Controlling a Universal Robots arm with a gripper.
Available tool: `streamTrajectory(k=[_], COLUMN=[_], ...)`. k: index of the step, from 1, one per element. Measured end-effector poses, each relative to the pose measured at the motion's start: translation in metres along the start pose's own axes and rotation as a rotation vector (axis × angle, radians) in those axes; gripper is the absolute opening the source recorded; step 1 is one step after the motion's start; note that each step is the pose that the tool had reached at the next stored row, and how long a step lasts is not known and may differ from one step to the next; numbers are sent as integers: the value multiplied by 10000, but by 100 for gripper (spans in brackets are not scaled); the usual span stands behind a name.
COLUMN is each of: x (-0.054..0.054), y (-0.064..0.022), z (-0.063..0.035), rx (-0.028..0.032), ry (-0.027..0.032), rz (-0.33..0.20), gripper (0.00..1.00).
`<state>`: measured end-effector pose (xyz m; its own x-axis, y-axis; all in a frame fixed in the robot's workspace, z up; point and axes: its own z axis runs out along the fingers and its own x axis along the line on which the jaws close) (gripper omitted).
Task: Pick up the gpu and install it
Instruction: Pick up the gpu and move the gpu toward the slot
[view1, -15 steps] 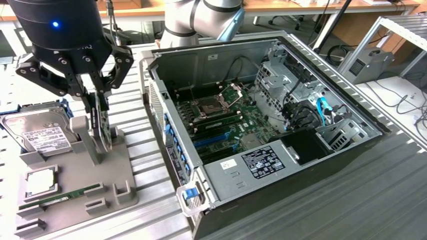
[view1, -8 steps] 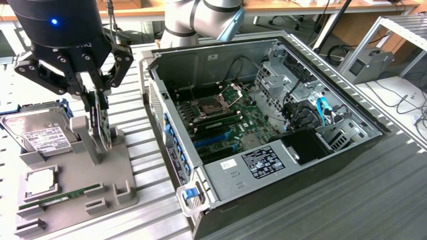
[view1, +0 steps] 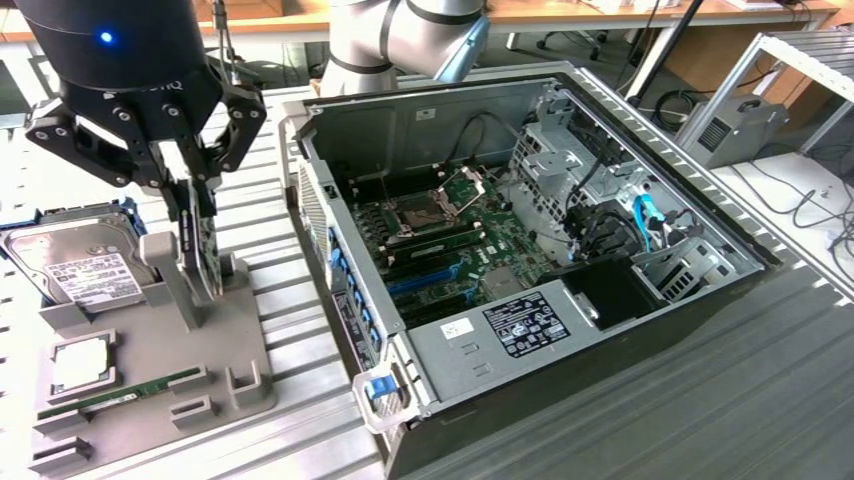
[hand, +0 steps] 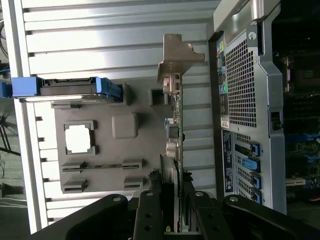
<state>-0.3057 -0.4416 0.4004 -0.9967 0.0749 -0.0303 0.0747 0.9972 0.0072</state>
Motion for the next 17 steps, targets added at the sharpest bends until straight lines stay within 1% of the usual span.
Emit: streamTrajectory(k=[17], x=[-2], y=[1], z=[-72], rx=[-1], ry=[0], rz=[0], gripper=[27])
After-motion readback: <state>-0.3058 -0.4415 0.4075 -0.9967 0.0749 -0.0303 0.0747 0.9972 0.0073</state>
